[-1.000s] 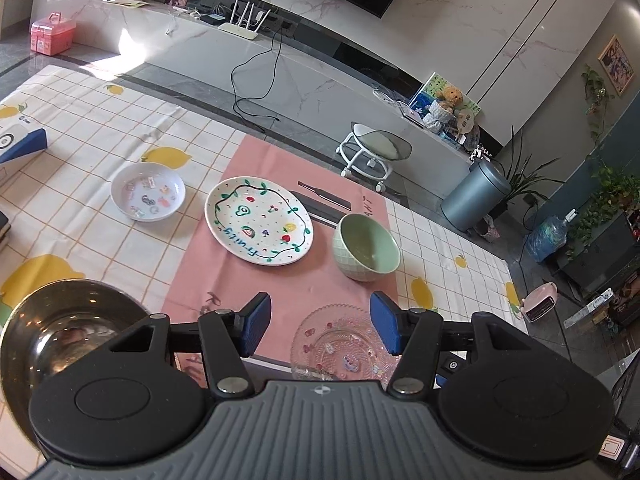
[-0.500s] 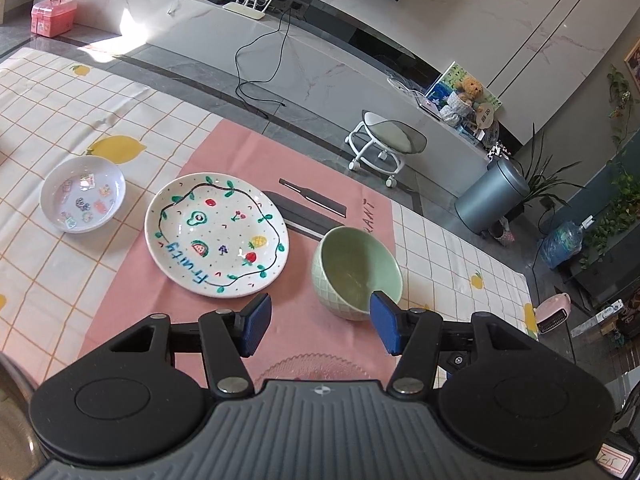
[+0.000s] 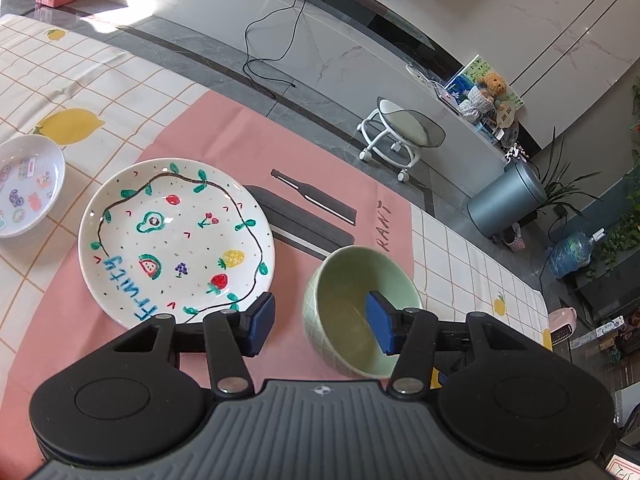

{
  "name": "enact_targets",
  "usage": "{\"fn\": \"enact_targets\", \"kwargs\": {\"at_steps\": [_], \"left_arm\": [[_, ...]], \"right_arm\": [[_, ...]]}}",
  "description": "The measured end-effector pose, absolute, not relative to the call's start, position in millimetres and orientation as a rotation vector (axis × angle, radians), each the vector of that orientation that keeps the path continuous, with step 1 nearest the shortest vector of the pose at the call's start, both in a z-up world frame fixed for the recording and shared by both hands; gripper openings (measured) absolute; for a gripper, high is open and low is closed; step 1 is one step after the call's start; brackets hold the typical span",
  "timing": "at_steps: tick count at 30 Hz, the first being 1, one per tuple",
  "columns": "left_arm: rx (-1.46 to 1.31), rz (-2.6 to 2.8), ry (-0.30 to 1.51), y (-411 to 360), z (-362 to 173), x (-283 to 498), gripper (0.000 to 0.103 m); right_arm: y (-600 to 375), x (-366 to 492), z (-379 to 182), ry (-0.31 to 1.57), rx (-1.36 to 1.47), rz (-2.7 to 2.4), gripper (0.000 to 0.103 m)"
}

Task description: Organize plates and bowls

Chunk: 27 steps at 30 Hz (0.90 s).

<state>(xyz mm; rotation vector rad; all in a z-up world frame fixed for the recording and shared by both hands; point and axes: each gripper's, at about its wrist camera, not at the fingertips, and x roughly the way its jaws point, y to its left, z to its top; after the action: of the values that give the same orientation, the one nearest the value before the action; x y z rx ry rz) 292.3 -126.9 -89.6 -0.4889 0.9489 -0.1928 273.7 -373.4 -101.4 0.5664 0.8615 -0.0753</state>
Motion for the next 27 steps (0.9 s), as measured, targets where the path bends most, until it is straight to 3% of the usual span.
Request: {"fn": "enact_targets", "kwargs": {"at_steps": [4,17,19,27], "left_arm": [[-0.451,-0.202,0.984,-135,-100,299,0.049],[-0.287,-0.196,1.047,-160,-108,310,0.018],[-0.284,-0.194,1.053,-160,-107,312,0.017],[-0.289,-0.186,1.048,-158,-98,304,0.014]], "right_arm": [[-367,284,-111,0.887,0.563,-0.068,0.03],[-352,305,-120,0.935,0.492,-0.079,0.019],[-350,307,-120,0.939,0.482,-0.074,0.011],[-346,302,-117,0.944,0.476,-0.093,0.009]]}}
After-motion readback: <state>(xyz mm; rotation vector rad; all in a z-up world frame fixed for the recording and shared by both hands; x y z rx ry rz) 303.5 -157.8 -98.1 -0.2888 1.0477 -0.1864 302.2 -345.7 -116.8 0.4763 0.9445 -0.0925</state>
